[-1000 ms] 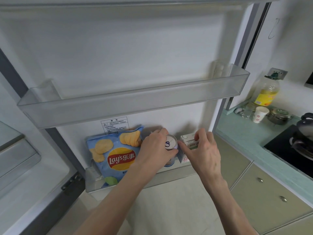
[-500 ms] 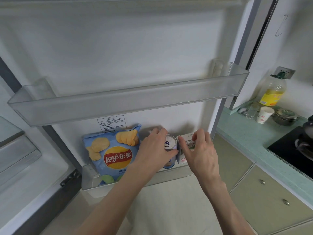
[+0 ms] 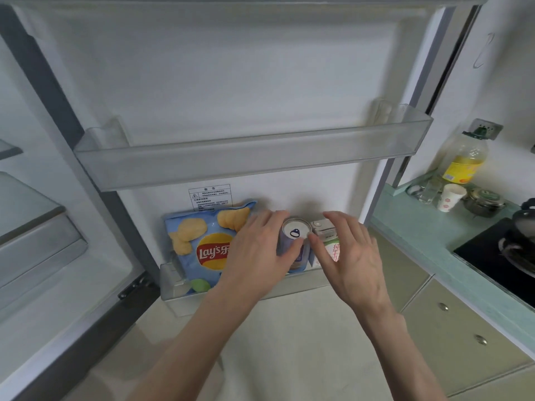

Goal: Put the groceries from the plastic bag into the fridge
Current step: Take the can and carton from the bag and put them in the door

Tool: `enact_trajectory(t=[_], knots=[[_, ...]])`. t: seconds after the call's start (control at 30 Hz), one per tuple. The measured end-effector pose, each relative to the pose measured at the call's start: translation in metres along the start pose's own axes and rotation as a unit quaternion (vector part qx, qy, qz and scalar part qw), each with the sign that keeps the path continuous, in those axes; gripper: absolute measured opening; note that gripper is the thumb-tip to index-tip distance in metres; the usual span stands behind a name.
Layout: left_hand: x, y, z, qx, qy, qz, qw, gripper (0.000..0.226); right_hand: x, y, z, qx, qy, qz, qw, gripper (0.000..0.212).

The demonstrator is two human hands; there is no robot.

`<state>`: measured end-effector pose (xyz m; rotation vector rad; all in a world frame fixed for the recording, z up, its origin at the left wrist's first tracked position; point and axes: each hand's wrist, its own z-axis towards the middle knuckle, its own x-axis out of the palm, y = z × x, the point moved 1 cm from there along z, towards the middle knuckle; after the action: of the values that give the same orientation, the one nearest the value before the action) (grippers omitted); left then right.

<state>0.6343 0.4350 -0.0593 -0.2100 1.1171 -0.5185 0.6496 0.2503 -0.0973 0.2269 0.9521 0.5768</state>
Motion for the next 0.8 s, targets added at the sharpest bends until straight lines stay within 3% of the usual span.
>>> enact_trajectory(t=[0.17,0.3,0.57,0.8], knots=[[-0.002,0.011,-0.03,0.105,-0.043,-0.017,0.993,0.041,-0.032,0.02,-0.035,-0.005,-0.01,-0.083,0.996,0.06],[0.005,0.006,-0.054,0.14,-0.055,-0.04,0.988,0.047,-0.057,0.032,-0.073,0.026,-0.022,-0.151,0.988,0.06],[0.026,-0.045,-0.082,0.186,-0.008,-0.056,0.981,0.052,-0.11,0.026,-0.142,0.12,-0.015,-0.274,0.954,0.066],[0.055,-0.133,-0.095,0.27,0.039,-0.092,0.958,0.054,-0.182,0.001,-0.195,0.215,-0.055,-0.338,0.915,0.07]])
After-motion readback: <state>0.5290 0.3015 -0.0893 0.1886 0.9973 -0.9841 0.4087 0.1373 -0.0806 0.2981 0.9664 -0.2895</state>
